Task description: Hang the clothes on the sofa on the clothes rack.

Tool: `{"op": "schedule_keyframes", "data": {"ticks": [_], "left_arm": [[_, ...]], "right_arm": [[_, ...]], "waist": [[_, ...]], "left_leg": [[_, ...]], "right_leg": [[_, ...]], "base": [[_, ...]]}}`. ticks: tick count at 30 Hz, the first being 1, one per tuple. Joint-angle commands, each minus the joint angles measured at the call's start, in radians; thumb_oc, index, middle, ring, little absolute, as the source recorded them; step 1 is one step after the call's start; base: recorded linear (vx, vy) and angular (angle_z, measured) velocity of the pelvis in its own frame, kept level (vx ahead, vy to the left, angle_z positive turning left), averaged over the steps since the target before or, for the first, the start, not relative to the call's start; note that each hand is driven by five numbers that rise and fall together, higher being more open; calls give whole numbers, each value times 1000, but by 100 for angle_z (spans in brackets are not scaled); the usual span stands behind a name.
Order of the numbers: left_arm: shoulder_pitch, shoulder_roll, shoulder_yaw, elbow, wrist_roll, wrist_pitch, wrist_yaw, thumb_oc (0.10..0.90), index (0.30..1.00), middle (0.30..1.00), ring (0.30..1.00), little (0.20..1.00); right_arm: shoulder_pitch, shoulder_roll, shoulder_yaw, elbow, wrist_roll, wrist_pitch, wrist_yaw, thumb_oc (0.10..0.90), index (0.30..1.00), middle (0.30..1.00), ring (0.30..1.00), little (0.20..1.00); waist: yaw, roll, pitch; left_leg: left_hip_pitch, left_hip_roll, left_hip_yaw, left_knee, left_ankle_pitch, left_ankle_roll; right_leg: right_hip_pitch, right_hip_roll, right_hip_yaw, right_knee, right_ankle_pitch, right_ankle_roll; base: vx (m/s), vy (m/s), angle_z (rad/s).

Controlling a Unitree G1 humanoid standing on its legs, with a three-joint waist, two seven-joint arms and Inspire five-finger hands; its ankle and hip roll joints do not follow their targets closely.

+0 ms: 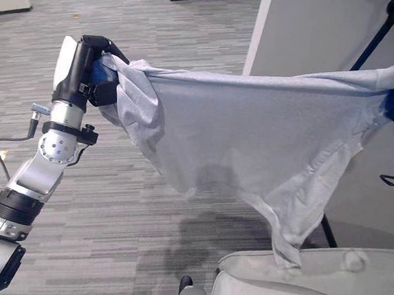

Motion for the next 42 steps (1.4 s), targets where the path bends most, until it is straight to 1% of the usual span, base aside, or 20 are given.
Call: {"op": "schedule_keyframes", "data": {"ticks": [1, 4, 6, 7, 10, 14, 15, 16, 18, 19, 22, 24, 26, 27, 32, 36, 37, 38, 40, 42], "left_arm": [[-4, 109, 143, -58, -3, -39, 97, 400, 300, 300, 300, 300], [7, 131, 144, -70, -2, -42, 107, 400, 300, 300, 300, 300], [19, 141, 154, -80, -7, -43, 101, 400, 300, 300, 300, 300], [29, 165, 162, -95, -13, -46, 104, 400, 300, 300, 300, 300], [62, 205, 205, -124, -11, -52, 101, 400, 300, 300, 300, 300], [39, 228, 210, -143, -19, -53, 117, 400, 300, 300, 300, 300], [38, 229, 212, -141, -20, -53, 117, 400, 300, 300, 300, 300], [22, 250, 211, -157, -18, -47, 126, 400, 300, 300, 300, 300], [23, 249, 219, -160, -18, -45, 127, 400, 300, 300, 300, 300], [19, 267, 233, -166, -4, -41, 124, 400, 300, 300, 300, 300], [26, 281, 265, -182, 12, -41, 126, 400, 300, 300, 300, 300], [52, 280, 299, -193, 21, -38, 122, 400, 300, 300, 300, 300], [69, 276, 320, -203, 29, -39, 116, 400, 300, 300, 300, 300], [77, 266, 344, -202, 37, -39, 119, 400, 300, 300, 300, 300], [73, 153, 323, -224, -7, -68, 104, 400, 300, 300, 300, 300], [68, 106, 309, -232, -58, -79, 112, 400, 300, 300, 300, 300], [53, 79, 303, -238, -88, -91, 132, 400, 300, 300, 300, 300], [53, 79, 302, -238, -89, -92, 133, 400, 300, 300, 300, 300], [62, 77, 332, -252, -110, -88, 165, 400, 300, 300, 300, 300], [69, 77, 364, -262, -114, -86, 202, 400, 300, 300, 300, 300]], "right_arm": [[-87, -129, -50, 42, 26, -27, -78, 400, 300, 300, 300, 300], [-111, -123, -24, 84, 40, -33, -94, 400, 300, 300, 300, 300], [-128, -121, -5, 95, 37, -28, -86, 400, 300, 300, 300, 300], [-155, -119, 14, 96, 30, -19, -84, 400, 300, 300, 300, 300], [-199, -116, 49, 112, 28, -11, -66, 400, 300, 300, 300, 300], [-265, -127, 101, 132, 6, -5, -78, 400, 300, 300, 300, 300], [-274, -127, 108, 135, 6, -6, -78, 400, 300, 300, 300, 300], [-327, -118, 148, 129, -5, 2, -83, 400, 300, 300, 300, 300], [-355, -108, 165, 128, -3, 2, -89, 400, 300, 300, 300, 300], [-377, -67, 183, 111, -14, 3, -89, 400, 300, 300, 300, 300], [-421, -63, 212, 62, -40, 3, -87, 400, 300, 300, 300, 300], [-451, -56, 227, 51, -38, 7, -93, 400, 300, 300, 300, 300], [-455, -54, 230, 49, -37, 8, -96, 400, 300, 300, 300, 300], [-450, -62, 217, 46, -33, 10, -104, 400, 300, 300, 300, 300], [-372, -81, 129, 18, -27, -3, -115, 400, 300, 300, 300, 300], [-311, -105, 64, -27, -23, -15, -111, 400, 300, 300, 300, 300], [-315, -106, 64, -40, -7, -26, -109, 400, 300, 300, 300, 300], [-316, -108, 65, -39, -6, -27, -109, 400, 300, 300, 300, 300], [-345, -125, 78, -57, 11, -30, -103, 400, 300, 300, 300, 300], [-377, -131, 96, -69, 19, -27, -101, 400, 300, 300, 300, 300]], "waist": [[37, -62, -129], [64, -78, -127], [79, -66, -134], [105, -37, -142], [115, -20, -171], [128, -14, -179], [132, -12, -179], [123, 4, -147], [120, 13, -133], [117, 28, -124], [120, 23, -124], [124, 25, -128], [118, 27, -130], [106, 20, -129], [88, -1, -155], [72, 16, -176], [75, 19, -187], [75, 21, -185], [100, 11, -175], [124, -11, -162]], "left_leg": [[-6, -18, -72, -237, 28, 13], [-146, -22, -96, -347, 88, -7], [-121, -33, -121, -347, 66, -8], [-99, -58, -196, -347, 91, -18], [-52, -70, -178, -347, 124, 0], [25, -104, -85, -347, 76, 61], [23, -101, -79, -347, 79, 62], [84, -100, -24, -347, 40, 93], [99, -90, 12, -347, 30, 102], [141, -79, 77, -347, -13, 105], [198, -79, 135, -347, -75, 81], [235, -74, 183, -347, -93, 61], [253, -68, 197, -347, -100, 50], [278, -67, 224, -347, -113, 37], [326, -89, 230, -347, -153, 40], [368, -76, 207, -347, -146, 34], [372, -50, 209, -250, -98, 5], [367, -41, 207, -234, -100, -4], [275, 41, 147, 92, 18, -46], [193, 80, 71, 327, 91, -59]], "right_leg": [[89, 41, 48, -194, 57, 146], [162, 54, 98, -194, 30, 133], [164, 65, 135, -194, 25, 141], [183, 80, 181, -194, -1, 136], [225, 43, 226, -177, 4, 153], [148, -47, 226, 96, 137, 208], [140, -46, 233, 102, 139, 209], [20, -96, 201, 309, 240, 218], [-37, -123, 159, 388, 247, 215], [-96, -201, 32, 435, 216, 220], [-146, -244, -125, 247, 160, 250], [-173, -210, -236, 20, 167, 266], [-183, -171, -258, -104, 203, 274], [-239, -157, -284, -194, 226, 305], [-206, -155, -306, -194, 256, 295], [-167, -138, -307, -192, 249, 273], [-131, -113, -311, -194, 212, 249], [-129, -108, -313, -194, 206, 244], [-53, -45, -279, -194, 114, 185], [-7, -9, -239, -194, 68, 139]], "base": [[386, 7, -51], [443, -15, -35], [339, 60, -55], [277, 67, -92], [611, 208, -100], [349, 181, -88], [275, 288, -83], [228, 302, -77], [215, 269, -79], [318, 204, -64], [350, 84, -91], [259, -26, -116], [244, -52, -93], [348, -69, -73], [318, -98, -33], [283, -157, 3], [344, -260, 7], [428, -401, 9], [410, -398, -13], [284, -281, -64]]}}
